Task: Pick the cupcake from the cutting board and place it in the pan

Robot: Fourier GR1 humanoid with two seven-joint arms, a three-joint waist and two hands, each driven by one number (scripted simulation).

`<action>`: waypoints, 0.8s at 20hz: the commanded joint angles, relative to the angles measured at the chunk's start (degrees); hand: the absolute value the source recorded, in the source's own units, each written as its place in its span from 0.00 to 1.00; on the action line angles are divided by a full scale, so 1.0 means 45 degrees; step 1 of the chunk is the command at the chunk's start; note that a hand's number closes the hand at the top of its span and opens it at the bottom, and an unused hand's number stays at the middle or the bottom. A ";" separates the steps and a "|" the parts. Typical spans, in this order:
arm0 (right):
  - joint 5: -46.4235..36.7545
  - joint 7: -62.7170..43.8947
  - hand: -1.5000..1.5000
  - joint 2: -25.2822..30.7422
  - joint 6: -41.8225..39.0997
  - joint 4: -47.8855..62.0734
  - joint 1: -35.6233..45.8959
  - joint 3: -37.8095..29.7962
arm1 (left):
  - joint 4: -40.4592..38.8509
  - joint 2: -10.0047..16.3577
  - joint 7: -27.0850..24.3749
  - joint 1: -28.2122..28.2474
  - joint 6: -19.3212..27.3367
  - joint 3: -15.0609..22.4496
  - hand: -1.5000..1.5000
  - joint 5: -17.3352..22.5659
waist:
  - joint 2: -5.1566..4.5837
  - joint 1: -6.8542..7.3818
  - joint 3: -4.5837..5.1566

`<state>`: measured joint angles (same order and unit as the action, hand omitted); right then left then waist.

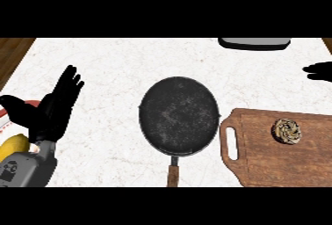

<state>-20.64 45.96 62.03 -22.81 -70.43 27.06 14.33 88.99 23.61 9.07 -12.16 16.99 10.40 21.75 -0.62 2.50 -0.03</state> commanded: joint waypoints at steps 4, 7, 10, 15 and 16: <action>-0.2752 0.0803 0.00 0.0316 -0.1248 0.0075 0.1075 0.2486 | -0.0452 -0.0267 -0.0474 0.0125 -0.0160 -0.0126 0.50 -0.0220 | 0.0042 -0.0126 0.0018; -0.3554 0.1560 0.00 0.0085 -0.0394 0.0637 0.1111 0.2648 | -0.1239 0.0026 -0.0324 -0.0522 -0.0691 -0.0781 0.50 -0.0043 | 0.0067 -0.0378 0.0012; -0.4215 0.1777 0.00 0.0157 0.0569 0.0344 0.0552 0.2673 | 0.0171 -0.0111 0.0098 0.0439 -0.0257 -0.0650 0.50 -0.0270 | 0.0135 -0.0407 0.0006; -0.4978 -0.0315 0.00 0.0114 0.1340 -0.2053 -0.0355 0.2138 | 0.0002 -0.0692 0.0039 0.0515 -0.0039 -0.0527 0.50 -0.0811 | 0.0188 -0.0641 0.0013; -0.5293 -0.0107 0.00 -0.0313 0.1357 -0.1384 -0.0117 0.1855 | 0.0339 -0.0786 0.0581 0.0071 0.0115 -0.0506 0.50 -0.0958 | 0.0160 -0.0561 0.0009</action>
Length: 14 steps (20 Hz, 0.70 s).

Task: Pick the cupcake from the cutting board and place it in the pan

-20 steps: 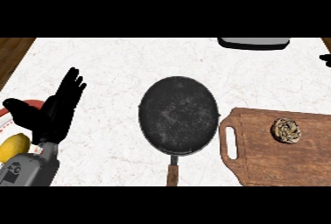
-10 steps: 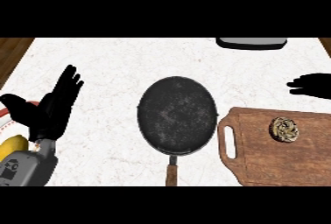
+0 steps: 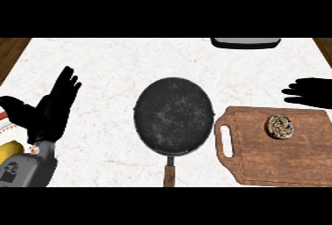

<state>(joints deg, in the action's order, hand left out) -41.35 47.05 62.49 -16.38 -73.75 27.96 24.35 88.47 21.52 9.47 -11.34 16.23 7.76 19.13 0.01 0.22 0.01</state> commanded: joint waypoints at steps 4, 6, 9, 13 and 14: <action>-0.0342 -0.0649 0.00 -0.0267 -0.0645 -0.2031 -0.1315 -0.1256 | 0.0935 0.0445 0.0323 0.1064 -0.1033 -0.0982 0.50 0.0380 | 0.0047 -0.0075 0.0002; -0.0470 -0.0011 0.00 -0.0532 -0.1365 -0.1626 -0.0755 -0.1500 | 0.0672 -0.0279 0.0316 0.0489 -0.0305 -0.0402 0.50 -0.0570 | 0.0017 -0.0035 0.0000; -0.1465 -0.1454 0.00 -0.1690 -0.0723 -0.2583 -0.1865 -0.0955 | -0.0146 -0.0568 -0.0142 0.0060 -0.0522 -0.0729 0.50 -0.0608 | 0.0002 -0.0073 0.0001; -0.2019 -0.1639 0.00 -0.1554 -0.1651 -0.3025 -0.2112 -0.1787 | 0.0673 -0.0591 0.0405 0.0612 -0.0653 -0.0832 0.50 -0.0836 | 0.0015 -0.0054 0.0000; -0.2696 -0.1744 0.00 -0.2327 -0.1020 -0.2231 -0.1801 -0.1345 | -0.0986 -0.0629 -0.0217 -0.0238 -0.1238 -0.1243 0.50 -0.0567 | -0.0020 -0.0047 0.0001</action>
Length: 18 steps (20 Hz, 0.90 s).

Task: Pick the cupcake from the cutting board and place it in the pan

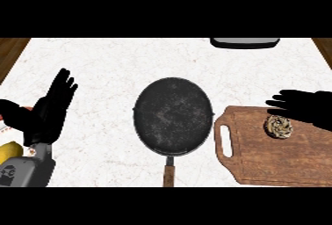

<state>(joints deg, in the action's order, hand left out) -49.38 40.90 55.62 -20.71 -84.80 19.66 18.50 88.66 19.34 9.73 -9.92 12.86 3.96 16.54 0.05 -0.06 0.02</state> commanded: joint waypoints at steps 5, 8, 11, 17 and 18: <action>-0.1848 -0.0401 0.00 -0.1804 -0.0775 0.1102 0.1145 -0.0305 | 0.0514 -0.0603 0.0641 -0.0224 0.0313 0.0010 0.50 -0.0857 | -0.0024 0.0102 -0.0003; -0.2148 0.0466 0.00 -0.2217 -0.0257 0.2566 0.1407 -0.0574 | 0.0288 -0.0371 0.0212 0.0390 -0.0638 -0.0293 0.50 -0.0611 | -0.0042 0.0171 -0.0005; -0.3188 0.0420 0.00 -0.2536 0.0439 0.2487 0.0518 -0.0262 | 0.0086 -0.0600 0.0481 -0.0221 -0.0667 -0.0450 0.50 -0.0714 | -0.0030 0.0074 -0.0005; -0.4078 0.0830 0.00 -0.3486 0.0390 0.3566 0.1198 -0.0645 | 0.0122 -0.0942 0.0530 -0.0063 -0.0526 -0.0553 0.50 -0.1432 | -0.0027 0.0088 -0.0005; -0.4408 0.0610 0.00 -0.3805 0.1071 0.3609 0.0570 -0.0381 | 0.1083 -0.0782 0.1122 0.0165 -0.0636 -0.0667 0.50 -0.1110 | -0.0017 0.0097 -0.0007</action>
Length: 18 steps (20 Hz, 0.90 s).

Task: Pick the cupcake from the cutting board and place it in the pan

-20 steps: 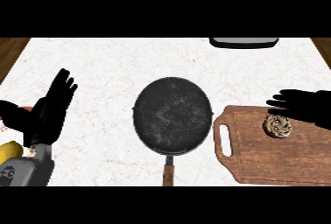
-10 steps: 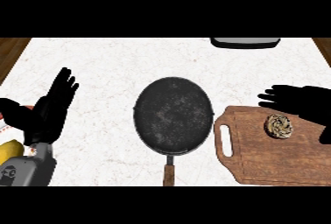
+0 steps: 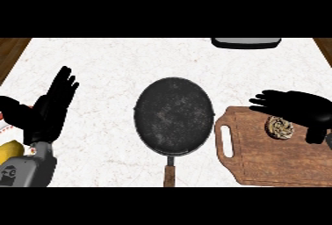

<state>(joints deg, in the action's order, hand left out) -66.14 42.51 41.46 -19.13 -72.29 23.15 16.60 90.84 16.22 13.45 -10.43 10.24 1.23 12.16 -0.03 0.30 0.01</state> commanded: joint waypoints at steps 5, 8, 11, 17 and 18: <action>-0.0606 0.1283 0.00 -0.0405 -0.0009 0.0786 0.0141 -0.0988 | -0.0541 -0.0500 -0.0289 -0.0040 -0.0499 -0.0415 0.50 -0.0223 | 0.0007 -0.0042 -0.0001; -0.1261 0.0624 0.00 -0.1484 0.0077 0.1996 0.0862 -0.0604 | 0.0117 -0.0686 -0.0681 0.0781 -0.0530 -0.0208 0.50 -0.0501 | -0.0005 0.0073 -0.0003; -0.1745 0.0720 0.00 -0.2001 0.0657 0.2527 0.0462 -0.0304 | -0.0610 -0.0705 -0.0239 -0.0210 -0.0537 -0.0438 0.50 -0.0512 | -0.0017 0.0023 -0.0004; -0.1874 0.1993 1.00 -0.2082 0.1172 0.2428 0.0441 -0.0365 | 0.0430 -0.0777 0.0605 -0.0084 -0.0317 -0.0488 0.50 -0.0747 | -0.0001 0.0000 -0.0005; -0.2003 0.1467 1.00 -0.2709 0.2420 0.2369 -0.0485 -0.0106 | 0.0337 -0.0782 -0.0620 0.1135 -0.0968 -0.0562 0.50 -0.0445 | -0.0003 0.0027 -0.0005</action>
<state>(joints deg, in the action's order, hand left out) -74.02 47.97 32.96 -13.78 -63.67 24.09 14.75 91.75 13.24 13.03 -8.69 7.37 -1.30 9.96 0.22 0.31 0.31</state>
